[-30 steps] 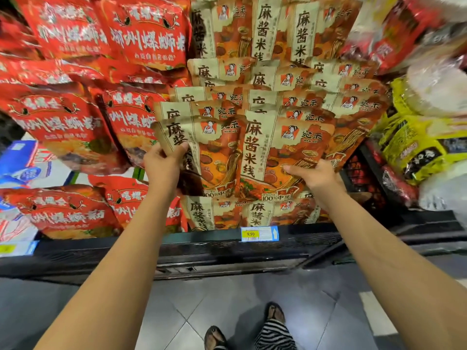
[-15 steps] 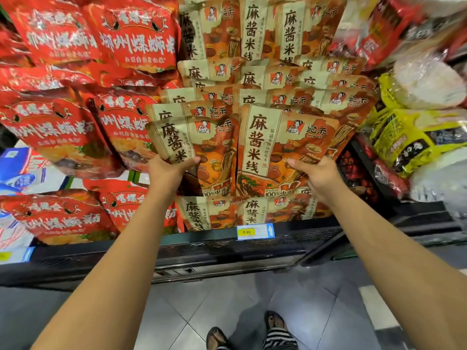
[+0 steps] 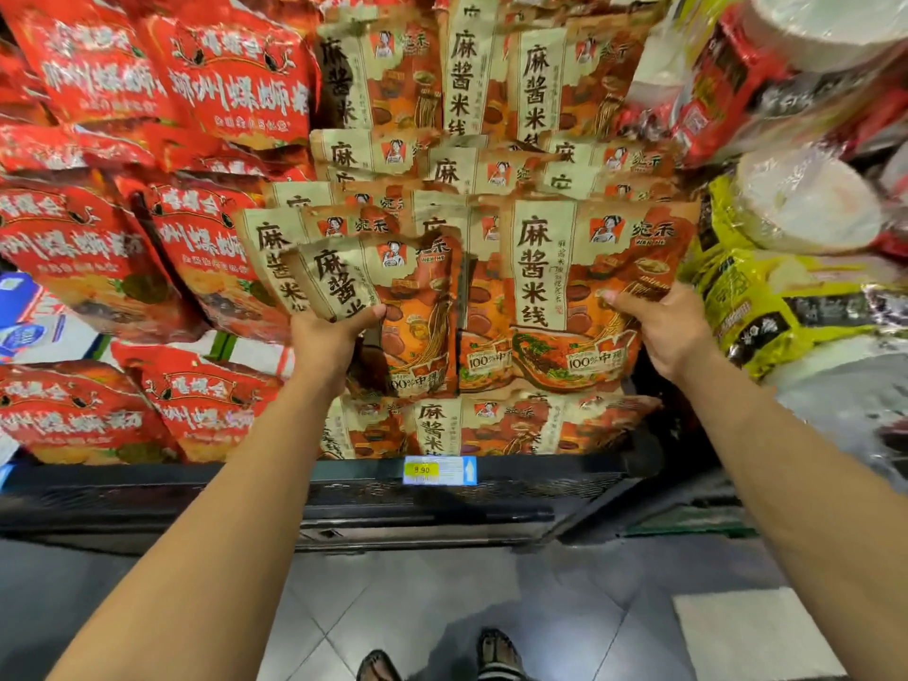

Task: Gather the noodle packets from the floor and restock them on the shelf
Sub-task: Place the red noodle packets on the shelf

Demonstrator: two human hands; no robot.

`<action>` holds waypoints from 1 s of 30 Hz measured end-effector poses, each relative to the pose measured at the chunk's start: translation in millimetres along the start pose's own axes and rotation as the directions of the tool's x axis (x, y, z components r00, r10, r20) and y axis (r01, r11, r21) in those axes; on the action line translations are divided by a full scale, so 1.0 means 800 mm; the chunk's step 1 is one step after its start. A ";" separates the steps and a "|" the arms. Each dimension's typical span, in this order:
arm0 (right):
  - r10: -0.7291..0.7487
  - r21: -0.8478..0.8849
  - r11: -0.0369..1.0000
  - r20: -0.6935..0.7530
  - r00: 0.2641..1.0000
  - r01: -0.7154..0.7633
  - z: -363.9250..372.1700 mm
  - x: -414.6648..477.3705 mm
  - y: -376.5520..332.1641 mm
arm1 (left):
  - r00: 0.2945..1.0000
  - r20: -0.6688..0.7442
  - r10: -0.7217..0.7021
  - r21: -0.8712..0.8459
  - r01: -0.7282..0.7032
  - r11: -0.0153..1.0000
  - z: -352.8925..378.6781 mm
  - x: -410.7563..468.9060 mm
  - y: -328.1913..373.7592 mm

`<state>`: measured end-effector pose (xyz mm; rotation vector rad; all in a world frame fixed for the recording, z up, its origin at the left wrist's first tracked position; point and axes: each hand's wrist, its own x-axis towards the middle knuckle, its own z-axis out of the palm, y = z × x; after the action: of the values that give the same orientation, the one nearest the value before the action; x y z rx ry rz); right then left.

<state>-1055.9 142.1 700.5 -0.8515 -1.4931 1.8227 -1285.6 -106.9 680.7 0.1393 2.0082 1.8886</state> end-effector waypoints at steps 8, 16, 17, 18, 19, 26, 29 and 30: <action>0.120 0.152 0.983 -0.098 0.988 -0.104 -0.022 -0.009 0.042 | 0.997 -0.055 -0.046 0.017 0.047 0.999 0.005 0.006 -0.007; 0.126 -0.083 0.984 -0.310 0.942 -0.158 -0.021 -0.017 0.047 | 0.989 -0.144 0.018 0.103 -0.003 0.995 0.003 -0.005 -0.011; 0.130 -0.107 0.977 -0.379 0.916 -0.183 -0.017 -0.024 0.051 | 0.982 -0.184 0.036 0.132 -0.012 0.991 0.001 -0.008 -0.014; 0.116 -0.145 0.969 -0.441 0.890 -0.198 -0.012 -0.031 0.057 | 0.974 -0.221 0.057 0.161 -0.022 0.987 0.001 -0.013 -0.016; 0.076 -0.211 0.956 -0.493 0.867 -0.204 -0.005 -0.039 0.061 | 0.965 -0.250 0.075 0.183 -0.029 0.983 -0.002 -0.017 -0.018; -0.309 -0.571 0.821 -0.462 0.832 -0.013 0.083 -0.104 0.035 | 0.925 -0.238 0.297 0.320 -0.214 0.923 -0.056 -0.056 -0.019; -0.276 -0.612 0.791 -0.328 0.904 0.020 0.144 -0.135 0.041 | 0.913 -0.245 0.325 0.362 -0.225 0.905 -0.088 -0.073 -0.019; -0.251 -0.621 0.783 -0.292 0.923 0.016 0.164 -0.147 0.046 | 0.912 -0.244 0.331 0.378 -0.225 0.898 -0.098 -0.079 -0.019</action>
<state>-1093.4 -34.1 694.7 -1.2629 -1.8549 0.9813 -1250.7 -203.1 681.0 0.2603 2.6491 1.7872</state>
